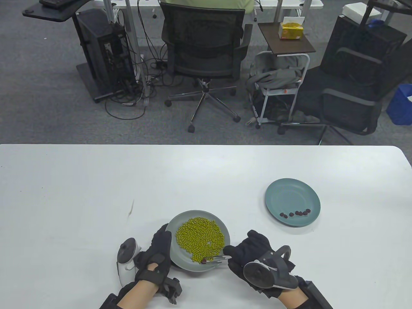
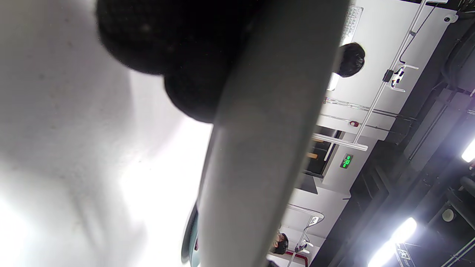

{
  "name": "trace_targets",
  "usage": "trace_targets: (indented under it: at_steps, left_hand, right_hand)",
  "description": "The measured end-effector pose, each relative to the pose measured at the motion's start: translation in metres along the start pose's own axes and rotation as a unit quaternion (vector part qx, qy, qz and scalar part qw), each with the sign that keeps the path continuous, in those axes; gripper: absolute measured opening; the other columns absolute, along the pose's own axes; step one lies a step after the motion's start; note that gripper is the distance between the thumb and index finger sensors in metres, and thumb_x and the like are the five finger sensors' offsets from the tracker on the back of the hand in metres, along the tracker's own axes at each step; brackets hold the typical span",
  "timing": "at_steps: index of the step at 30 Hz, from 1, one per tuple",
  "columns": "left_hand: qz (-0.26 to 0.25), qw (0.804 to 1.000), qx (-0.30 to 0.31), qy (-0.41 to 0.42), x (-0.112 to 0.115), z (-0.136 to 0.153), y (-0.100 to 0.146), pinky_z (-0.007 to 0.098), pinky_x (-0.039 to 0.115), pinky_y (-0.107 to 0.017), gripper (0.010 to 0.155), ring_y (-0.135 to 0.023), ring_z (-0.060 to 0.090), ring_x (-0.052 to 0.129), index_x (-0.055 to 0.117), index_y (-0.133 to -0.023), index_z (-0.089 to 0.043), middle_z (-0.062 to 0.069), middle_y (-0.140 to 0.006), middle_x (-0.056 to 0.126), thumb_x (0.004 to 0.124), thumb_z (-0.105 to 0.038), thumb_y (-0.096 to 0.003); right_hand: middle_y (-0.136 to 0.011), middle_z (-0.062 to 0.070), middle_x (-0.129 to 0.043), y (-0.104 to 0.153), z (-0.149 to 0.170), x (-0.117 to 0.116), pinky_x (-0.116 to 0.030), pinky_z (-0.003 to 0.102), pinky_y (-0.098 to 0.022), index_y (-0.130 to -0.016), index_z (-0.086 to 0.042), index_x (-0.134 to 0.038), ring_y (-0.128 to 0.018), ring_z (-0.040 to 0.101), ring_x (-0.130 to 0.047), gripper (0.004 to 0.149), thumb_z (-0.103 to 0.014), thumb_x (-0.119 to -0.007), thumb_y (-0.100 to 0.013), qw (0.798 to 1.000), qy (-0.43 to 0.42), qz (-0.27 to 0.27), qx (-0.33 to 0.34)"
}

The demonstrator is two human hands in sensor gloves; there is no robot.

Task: Pick cranberries with tweezers into plate

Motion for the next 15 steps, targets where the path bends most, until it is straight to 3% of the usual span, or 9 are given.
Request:
trace_targets:
  at_steps: [15]
  left_hand:
    - [0.002, 1.0, 0.001, -0.005, 0.001, 0.001, -0.0002, 0.032, 0.09, -0.028, 0.064, -0.047, 0.025, 0.103, 0.029, -0.104, -0.023, 0.006, -0.096, 0.062, 0.056, -0.053, -0.0539]
  right_hand:
    - [-0.052, -0.018, -0.089, -0.0001, -0.0075, 0.0011, -0.053, 0.047, -0.072, -0.076, -0.033, -0.08, -0.06, 0.011, -0.09, 0.046, -0.053, -0.07, -0.036, 1.0, 0.009, 0.001, 0.018]
Point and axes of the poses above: the tracker on the back of each hand, its own z axis roughly to the little-finger side, its own y axis roughly from the fingertips to the wrist, x = y × z, the point moved 5 cm from there along -y, roughly from the wrist to the fingertips
